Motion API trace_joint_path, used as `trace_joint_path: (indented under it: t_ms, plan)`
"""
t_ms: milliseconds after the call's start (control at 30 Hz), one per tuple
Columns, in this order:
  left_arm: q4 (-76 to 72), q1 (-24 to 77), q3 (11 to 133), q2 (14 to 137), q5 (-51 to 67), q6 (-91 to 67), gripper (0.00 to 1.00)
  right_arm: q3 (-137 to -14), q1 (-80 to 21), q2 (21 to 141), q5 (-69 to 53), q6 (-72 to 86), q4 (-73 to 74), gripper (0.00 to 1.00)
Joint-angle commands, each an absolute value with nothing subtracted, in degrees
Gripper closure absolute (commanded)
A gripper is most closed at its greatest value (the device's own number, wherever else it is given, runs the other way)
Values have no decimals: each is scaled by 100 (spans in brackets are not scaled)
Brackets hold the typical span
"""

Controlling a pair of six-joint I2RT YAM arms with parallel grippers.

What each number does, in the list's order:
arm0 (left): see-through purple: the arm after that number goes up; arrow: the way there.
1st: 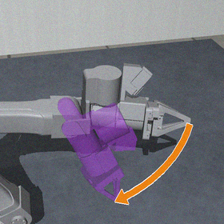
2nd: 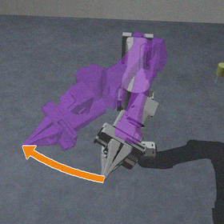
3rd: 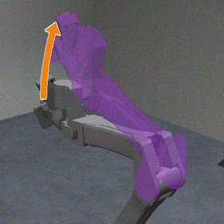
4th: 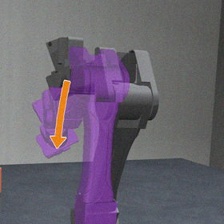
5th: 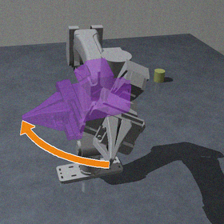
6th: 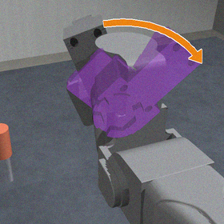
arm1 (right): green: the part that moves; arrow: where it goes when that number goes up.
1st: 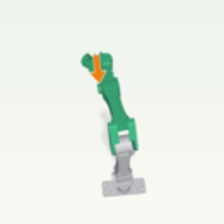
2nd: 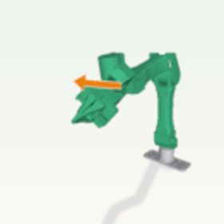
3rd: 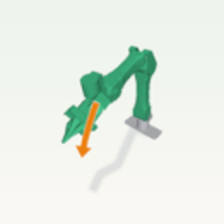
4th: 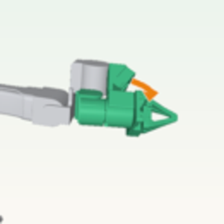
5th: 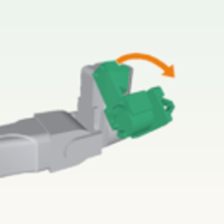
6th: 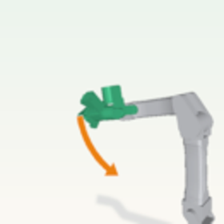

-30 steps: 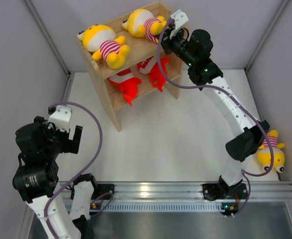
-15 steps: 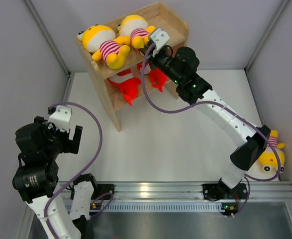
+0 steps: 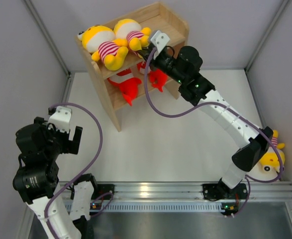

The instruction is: Place and organize the stuffed toys onto the shelf

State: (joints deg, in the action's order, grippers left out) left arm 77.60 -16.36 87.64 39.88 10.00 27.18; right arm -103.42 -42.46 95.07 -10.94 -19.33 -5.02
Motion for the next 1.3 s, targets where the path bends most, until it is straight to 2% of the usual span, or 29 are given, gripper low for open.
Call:
trace_joint_path:
  t_ms: [0,33,67,133,167,233,267,367,433,467,733,967,1067,1100,1200,1233,1267]
  plan:
    - [7541,-1600,8736,3929,976,2751,1,-10836,-4210,9456,-1398,-1881,-589,100]
    - [7532,-1600,8728,3929,958,2768,1,-10985,-4210,9509,-1415,-1890,-441,100]
    - [7532,-1600,8728,3920,949,2769,2,-11056,-4210,9588,-1415,-1890,-361,84]
    - [7532,-1600,8719,3911,914,2777,2,-11109,-4210,9615,-1354,-1872,-247,68]
    - [7541,-1591,8710,3920,905,2786,1,-11057,-4210,9563,-1319,-1872,-246,52]
    - [7532,-1591,8692,3911,905,2786,1,-10865,-4149,9493,-1275,-1855,-299,37]
    - [7541,-1591,8684,3911,914,2786,1,-10828,-4131,9414,-1248,-1828,-316,24]
    - [7541,-1582,8684,3911,940,2804,1,-10723,-4078,9229,-1222,-1837,-220,11]
    - [7532,-1582,8692,3920,949,2795,1,-10661,-4052,9115,-1195,-1846,-141,7]
    - [7541,-1582,8692,3911,949,2795,2,-10652,-4052,9001,-1195,-1872,-88,1]
    - [7541,-1582,8684,3929,993,2795,2,-10714,-4043,8728,-1836,-1846,702,0]
    - [7541,-1582,8684,3920,967,2804,1,-10731,-3885,8359,-1732,-1284,641,1]
    - [7541,-1582,8666,3911,1028,2777,2,-10697,-3718,7974,-952,-775,991,1]
    - [7541,-1573,8657,3911,1037,2760,1,-10574,-3639,7841,-340,-599,1124,1]
    - [7541,-1547,8596,3859,1063,2733,1,-9979,-3087,7253,874,130,1964,1]
    - [7532,-1538,8570,3858,1055,2733,1,-9749,-2667,7094,1610,506,2160,0]
    - [7524,-1512,8517,3841,1046,2733,1,-9451,-2367,6753,1817,675,2293,0]
